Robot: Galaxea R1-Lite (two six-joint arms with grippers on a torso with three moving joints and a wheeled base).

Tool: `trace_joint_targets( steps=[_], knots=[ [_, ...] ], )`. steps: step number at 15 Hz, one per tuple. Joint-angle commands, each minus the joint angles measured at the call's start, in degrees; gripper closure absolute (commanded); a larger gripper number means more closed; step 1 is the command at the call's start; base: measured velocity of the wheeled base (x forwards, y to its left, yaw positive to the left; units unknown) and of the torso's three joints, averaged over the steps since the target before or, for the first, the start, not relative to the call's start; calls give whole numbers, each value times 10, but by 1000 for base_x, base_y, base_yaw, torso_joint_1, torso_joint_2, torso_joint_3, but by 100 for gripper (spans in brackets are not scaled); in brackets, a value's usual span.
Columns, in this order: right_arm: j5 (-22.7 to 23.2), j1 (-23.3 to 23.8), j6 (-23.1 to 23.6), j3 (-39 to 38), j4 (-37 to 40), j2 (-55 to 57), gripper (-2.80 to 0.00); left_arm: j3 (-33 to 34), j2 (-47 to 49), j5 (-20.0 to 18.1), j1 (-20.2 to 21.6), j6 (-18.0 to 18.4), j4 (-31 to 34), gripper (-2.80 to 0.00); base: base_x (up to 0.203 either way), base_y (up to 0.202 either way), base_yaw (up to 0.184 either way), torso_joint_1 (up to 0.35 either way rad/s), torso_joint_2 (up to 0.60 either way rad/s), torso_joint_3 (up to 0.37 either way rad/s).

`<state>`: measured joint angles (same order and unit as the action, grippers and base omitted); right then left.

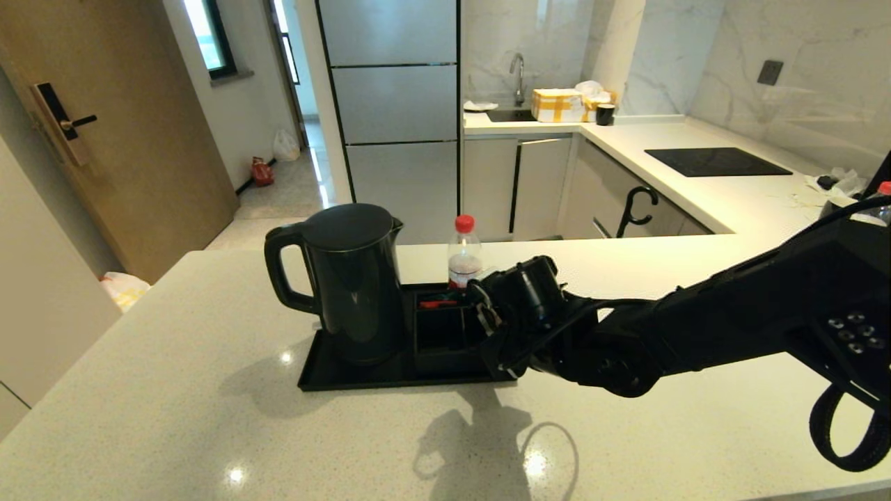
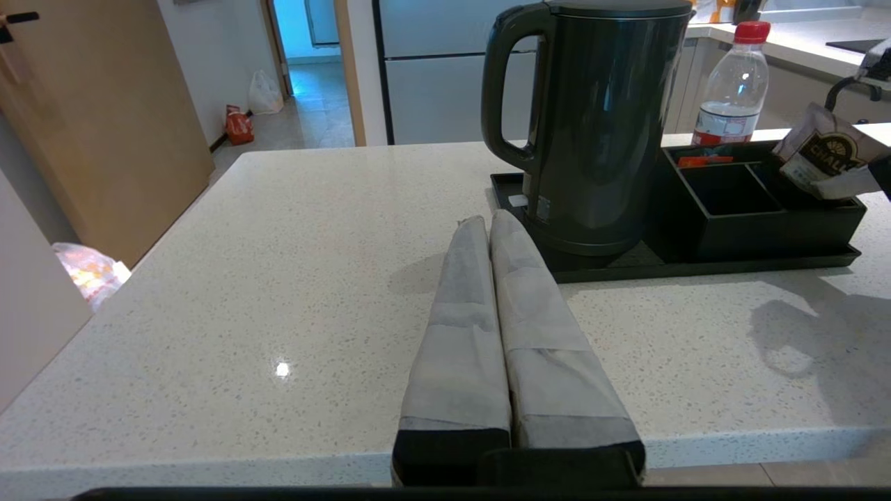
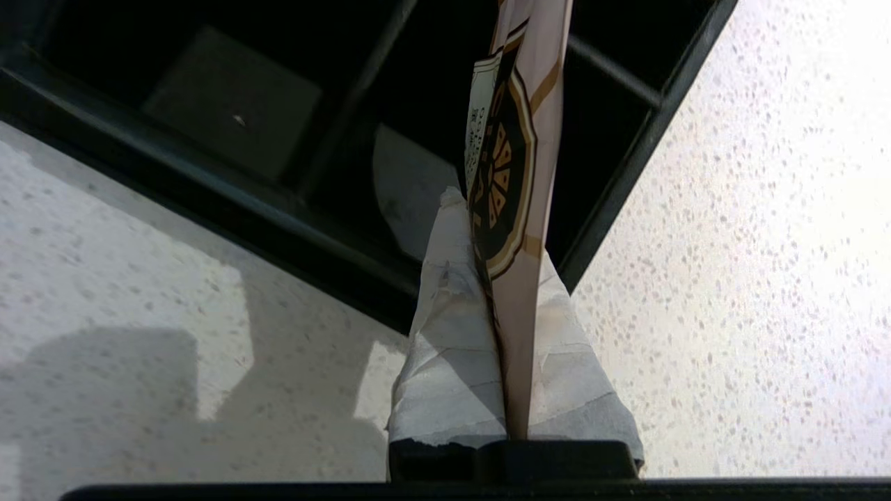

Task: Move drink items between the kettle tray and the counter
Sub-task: Return the tea bag to its original position

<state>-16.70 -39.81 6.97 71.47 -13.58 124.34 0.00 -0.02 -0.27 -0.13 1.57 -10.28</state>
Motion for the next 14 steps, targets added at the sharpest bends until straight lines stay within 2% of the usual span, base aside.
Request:
trace_joint_targets(
  steps=[1,2,3,14],
  knots=[
    [-1,0,1,-3,0,1,0,23,-1,0,0,0,-1,0,0,0,0,0,0,0],
    [-4,0,4,-4,0,0,0,23,-1,0,0,0,-1,0,0,0,0,0,0,0],
    [-8,0,5,-4,0,0,-280,23,-1,0,0,0,-1,0,0,0,0,0,0,0],
    [-9,-1,3,5,-1,-20,-280,23,-1,0,0,0,-1,0,0,0,0,0,0,0]
  ],
)
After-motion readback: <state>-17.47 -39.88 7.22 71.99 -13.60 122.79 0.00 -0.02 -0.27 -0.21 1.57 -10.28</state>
